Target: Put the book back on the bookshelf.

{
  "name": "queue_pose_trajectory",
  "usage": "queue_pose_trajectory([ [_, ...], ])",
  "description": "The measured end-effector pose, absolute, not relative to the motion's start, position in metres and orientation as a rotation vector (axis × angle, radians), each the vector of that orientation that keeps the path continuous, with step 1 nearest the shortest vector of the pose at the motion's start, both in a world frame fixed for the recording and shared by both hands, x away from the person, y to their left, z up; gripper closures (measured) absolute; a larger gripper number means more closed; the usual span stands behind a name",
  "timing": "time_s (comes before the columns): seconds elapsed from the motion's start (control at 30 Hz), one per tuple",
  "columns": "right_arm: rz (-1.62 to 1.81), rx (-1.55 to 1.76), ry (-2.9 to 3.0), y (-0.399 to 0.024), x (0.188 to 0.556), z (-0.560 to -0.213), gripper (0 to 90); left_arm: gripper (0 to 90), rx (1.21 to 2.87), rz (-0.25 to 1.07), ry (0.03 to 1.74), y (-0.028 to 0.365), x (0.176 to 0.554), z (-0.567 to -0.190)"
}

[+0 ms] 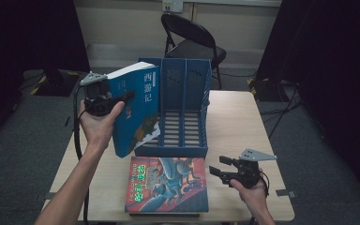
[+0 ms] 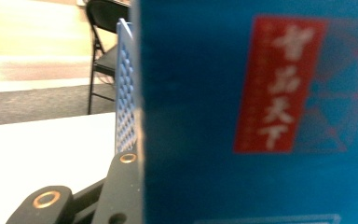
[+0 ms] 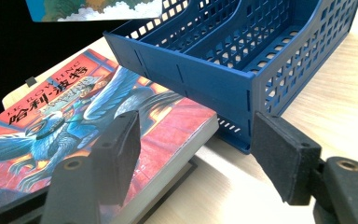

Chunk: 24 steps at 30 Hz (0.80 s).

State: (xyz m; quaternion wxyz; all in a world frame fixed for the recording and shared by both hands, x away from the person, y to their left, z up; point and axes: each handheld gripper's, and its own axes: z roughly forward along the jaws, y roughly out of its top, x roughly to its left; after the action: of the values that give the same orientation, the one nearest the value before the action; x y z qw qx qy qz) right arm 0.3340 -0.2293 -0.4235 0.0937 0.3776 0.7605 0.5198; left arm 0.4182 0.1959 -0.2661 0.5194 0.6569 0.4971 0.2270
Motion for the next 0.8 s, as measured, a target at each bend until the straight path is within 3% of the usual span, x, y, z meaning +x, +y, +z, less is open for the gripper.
queue_pose_trajectory([
  [0.8, 1.557, 1.101, 2.264, -0.229, 0.333, -0.424, 32.8, 61.7, 1.56, 0.626, 1.346, 0.162, 0.457, -0.289],
])
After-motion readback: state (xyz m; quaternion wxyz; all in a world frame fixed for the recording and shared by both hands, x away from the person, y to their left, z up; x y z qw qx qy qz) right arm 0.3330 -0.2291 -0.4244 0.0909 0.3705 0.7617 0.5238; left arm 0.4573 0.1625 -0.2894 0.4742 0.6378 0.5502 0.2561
